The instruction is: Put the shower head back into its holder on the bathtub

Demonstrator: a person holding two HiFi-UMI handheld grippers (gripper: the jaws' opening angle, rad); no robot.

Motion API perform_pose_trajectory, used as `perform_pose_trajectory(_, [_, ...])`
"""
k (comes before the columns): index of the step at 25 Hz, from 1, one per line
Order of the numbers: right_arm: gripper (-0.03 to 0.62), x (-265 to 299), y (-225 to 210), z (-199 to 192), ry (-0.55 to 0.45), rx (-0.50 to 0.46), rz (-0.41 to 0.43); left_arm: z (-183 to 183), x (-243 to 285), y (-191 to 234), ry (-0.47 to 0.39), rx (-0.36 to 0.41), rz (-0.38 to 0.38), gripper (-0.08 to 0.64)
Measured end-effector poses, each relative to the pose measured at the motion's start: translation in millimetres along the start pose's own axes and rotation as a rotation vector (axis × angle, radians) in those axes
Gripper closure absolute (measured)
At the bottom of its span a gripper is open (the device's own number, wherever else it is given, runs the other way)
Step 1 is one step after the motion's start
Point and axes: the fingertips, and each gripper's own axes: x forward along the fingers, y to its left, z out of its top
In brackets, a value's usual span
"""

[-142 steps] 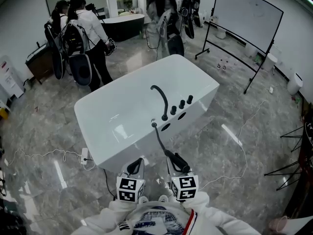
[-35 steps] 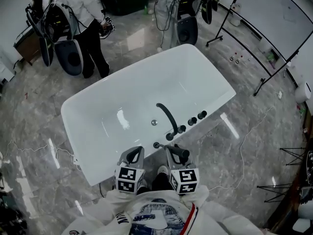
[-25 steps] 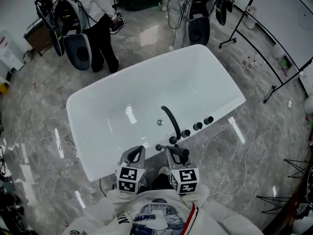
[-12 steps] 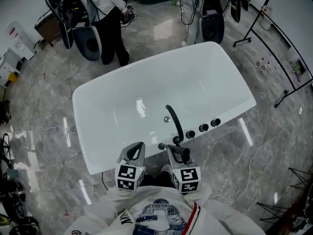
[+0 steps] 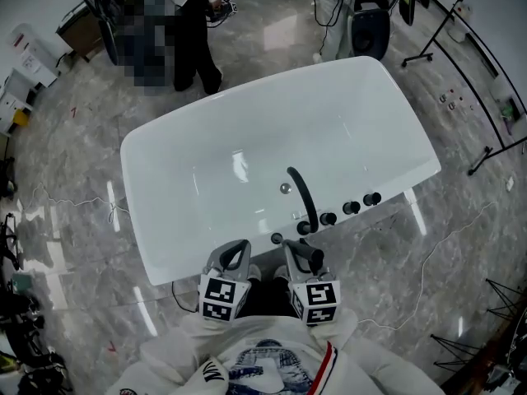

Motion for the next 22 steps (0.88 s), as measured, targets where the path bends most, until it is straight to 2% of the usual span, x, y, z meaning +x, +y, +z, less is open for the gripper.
perform_pose_trajectory(13, [0.454, 12.3, 1.4, -19.8, 0.019, 0.014, -0.075, -28.2, 16.1, 11.6, 0.004, -0.002, -0.051, 0.558])
perform_pose_trajectory(22, [0.454, 27.7, -0.2, -35.1, 0.034, 0.014, -0.098, -44.3, 32.2, 18.4, 0.0, -0.011, -0.054, 0.558])
